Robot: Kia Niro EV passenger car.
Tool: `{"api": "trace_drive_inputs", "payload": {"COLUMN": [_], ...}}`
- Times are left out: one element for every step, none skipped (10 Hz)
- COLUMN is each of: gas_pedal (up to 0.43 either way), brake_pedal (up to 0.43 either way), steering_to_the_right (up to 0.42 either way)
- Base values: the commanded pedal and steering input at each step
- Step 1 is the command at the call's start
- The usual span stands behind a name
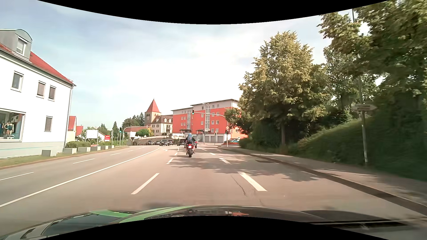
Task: Follow the waypoints while adhering to traffic rules and regulations
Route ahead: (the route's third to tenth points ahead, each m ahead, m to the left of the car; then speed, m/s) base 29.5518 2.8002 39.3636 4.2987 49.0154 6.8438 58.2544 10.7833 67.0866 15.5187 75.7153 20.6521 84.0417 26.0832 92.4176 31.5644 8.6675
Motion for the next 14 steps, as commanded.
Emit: {"api": "trace_drive_inputs", "payload": {"gas_pedal": [0.248, 0.228, 0.228, 0.228, 0.22, 0.22, 0.22, 0.22, 0.22, 0.22, 0.209, 0.197, 0.177, 0.177], "brake_pedal": [0.0, 0.0, 0.0, 0.0, 0.0, 0.0, 0.0, 0.0, 0.0, 0.0, 0.0, 0.0, 0.0, 0.0], "steering_to_the_right": [-0.032, -0.032, -0.035, -0.037, -0.038, -0.038, -0.038, -0.038, -0.037, -0.035, -0.035, -0.034, -0.033, -0.031]}}
